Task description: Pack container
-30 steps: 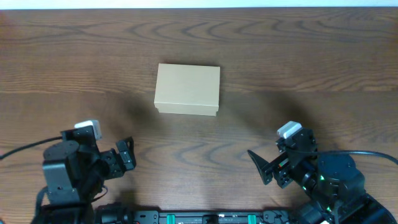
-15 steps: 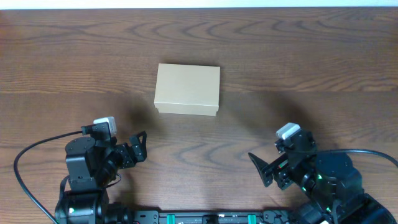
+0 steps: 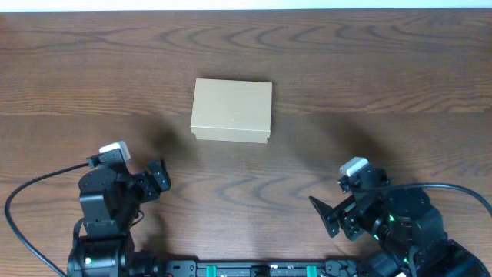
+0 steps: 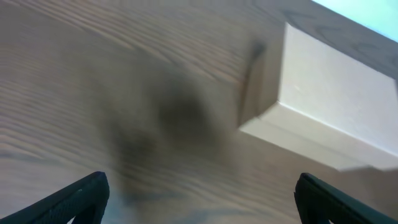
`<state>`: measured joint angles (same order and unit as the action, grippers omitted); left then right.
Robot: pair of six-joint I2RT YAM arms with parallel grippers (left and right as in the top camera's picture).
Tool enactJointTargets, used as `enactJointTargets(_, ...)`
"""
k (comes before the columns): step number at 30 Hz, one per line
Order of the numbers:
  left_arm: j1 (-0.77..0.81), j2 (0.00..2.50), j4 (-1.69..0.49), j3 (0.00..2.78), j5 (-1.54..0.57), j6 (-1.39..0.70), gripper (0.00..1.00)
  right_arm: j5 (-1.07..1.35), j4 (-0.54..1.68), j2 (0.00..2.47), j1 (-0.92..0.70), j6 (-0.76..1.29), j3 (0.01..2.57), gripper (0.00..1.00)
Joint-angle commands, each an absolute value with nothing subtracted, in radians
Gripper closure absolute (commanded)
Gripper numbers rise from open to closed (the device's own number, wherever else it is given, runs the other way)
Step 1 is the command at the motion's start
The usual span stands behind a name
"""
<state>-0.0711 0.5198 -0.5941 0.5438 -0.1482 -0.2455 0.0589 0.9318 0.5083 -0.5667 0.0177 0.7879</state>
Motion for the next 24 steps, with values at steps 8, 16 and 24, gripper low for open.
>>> enactJointTargets(8, -0.076, 0.324, -0.570, 0.438, -0.071, -0.020, 0.05, 0.056, 0.936, 0.509, -0.559, 0.029, 0.782, 0.01)
enactJointTargets(16, -0.099, 0.138, -0.571, 0.279, -0.082, -0.018, 0.05, 0.056, 0.936, 0.509, -0.559, 0.029, 0.782, 0.01)
enactJointTargets(24, -0.099, 0.061, -0.572, 0.228, -0.126, 0.076, 0.05, 0.056, 0.936, 0.509, -0.559, 0.029, 0.782, 0.01)
